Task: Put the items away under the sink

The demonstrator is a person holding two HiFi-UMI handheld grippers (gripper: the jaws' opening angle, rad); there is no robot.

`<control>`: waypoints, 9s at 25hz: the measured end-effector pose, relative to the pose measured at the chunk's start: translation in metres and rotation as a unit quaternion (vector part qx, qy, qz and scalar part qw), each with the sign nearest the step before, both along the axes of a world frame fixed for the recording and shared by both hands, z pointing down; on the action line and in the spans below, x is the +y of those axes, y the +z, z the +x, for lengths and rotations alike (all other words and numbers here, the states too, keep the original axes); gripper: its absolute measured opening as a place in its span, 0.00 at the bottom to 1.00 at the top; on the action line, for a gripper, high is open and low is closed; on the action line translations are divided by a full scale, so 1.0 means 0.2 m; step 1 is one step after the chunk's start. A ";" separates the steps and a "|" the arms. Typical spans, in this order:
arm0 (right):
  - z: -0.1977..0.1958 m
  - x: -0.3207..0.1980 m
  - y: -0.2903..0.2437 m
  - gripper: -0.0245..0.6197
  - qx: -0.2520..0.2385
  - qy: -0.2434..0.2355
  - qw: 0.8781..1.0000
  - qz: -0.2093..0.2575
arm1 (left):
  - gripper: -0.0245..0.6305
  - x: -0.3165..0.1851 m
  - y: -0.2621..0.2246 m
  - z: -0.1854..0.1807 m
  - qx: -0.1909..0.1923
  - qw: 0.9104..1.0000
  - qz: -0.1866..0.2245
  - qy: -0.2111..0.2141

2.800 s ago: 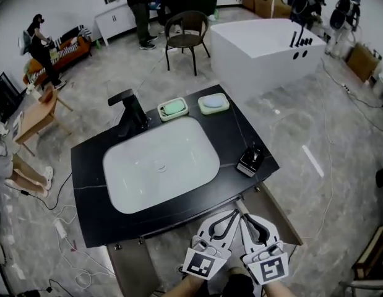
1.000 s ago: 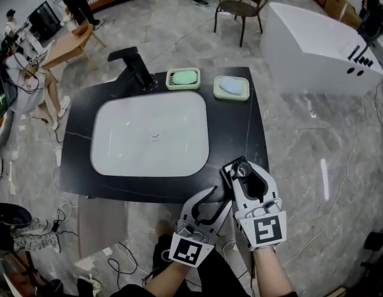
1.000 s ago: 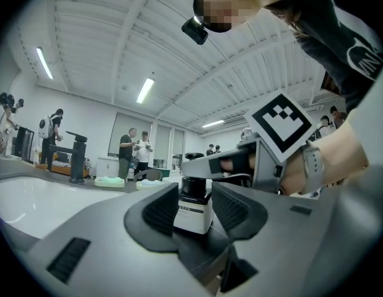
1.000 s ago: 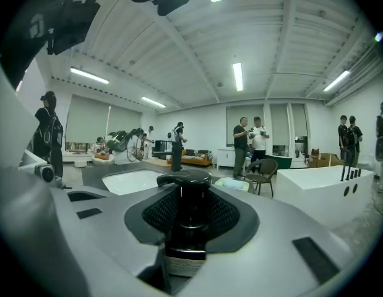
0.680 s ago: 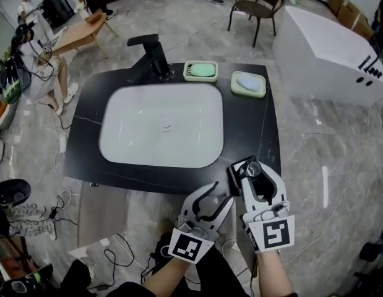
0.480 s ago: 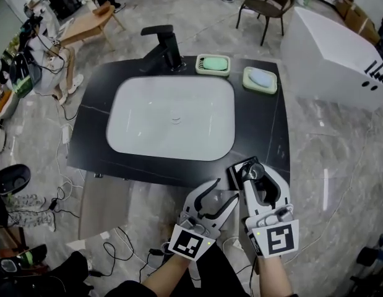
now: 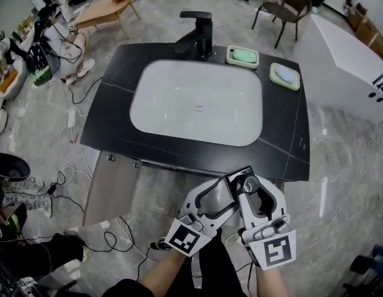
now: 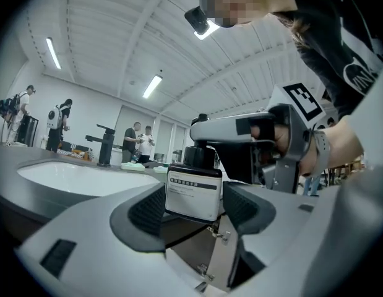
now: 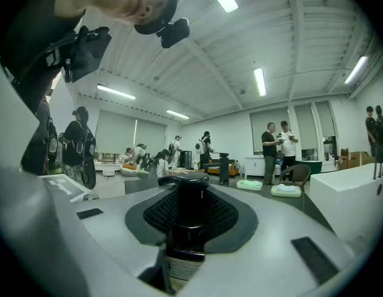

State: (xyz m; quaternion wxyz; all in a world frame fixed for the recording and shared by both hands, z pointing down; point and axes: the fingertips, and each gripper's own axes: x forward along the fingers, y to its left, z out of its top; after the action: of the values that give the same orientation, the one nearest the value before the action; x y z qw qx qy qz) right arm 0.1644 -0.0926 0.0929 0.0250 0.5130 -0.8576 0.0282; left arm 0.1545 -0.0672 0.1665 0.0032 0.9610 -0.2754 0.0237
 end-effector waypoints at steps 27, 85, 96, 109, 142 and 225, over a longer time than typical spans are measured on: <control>-0.28 0.32 0.91 0.20 -0.002 0.024 0.999 -0.025 | 0.48 0.29 0.89 -0.26 -0.001 0.999 -0.035 0.023; 0.13 -0.28 2.76 0.19 0.011 0.080 0.996 -0.028 | 0.28 -0.22 2.60 0.07 0.038 0.993 -0.110 0.012; 0.16 -0.29 2.82 0.19 0.027 0.070 0.997 -0.027 | 0.09 -0.14 2.67 0.19 -0.019 0.993 -0.097 0.070; 0.20 -0.25 2.87 0.19 0.096 0.088 0.989 -0.073 | 0.05 -0.18 2.77 0.28 -0.026 0.991 -0.123 0.051; 0.06 -0.08 2.68 0.10 0.101 0.044 0.994 -0.022 | 0.05 -0.33 2.45 0.04 0.082 0.992 -0.076 -0.051; -0.79 0.77 -0.67 0.09 0.032 -0.095 0.993 0.058 | 0.05 0.57 -1.08 -0.80 0.087 0.985 0.053 -0.140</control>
State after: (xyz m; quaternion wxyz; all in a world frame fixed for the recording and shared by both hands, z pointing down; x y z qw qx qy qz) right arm 0.0071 0.0619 -0.0403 0.0257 0.4300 -0.9016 -0.0404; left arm -0.0051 0.0461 -0.0497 -0.0206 0.9100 -0.4071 -0.0756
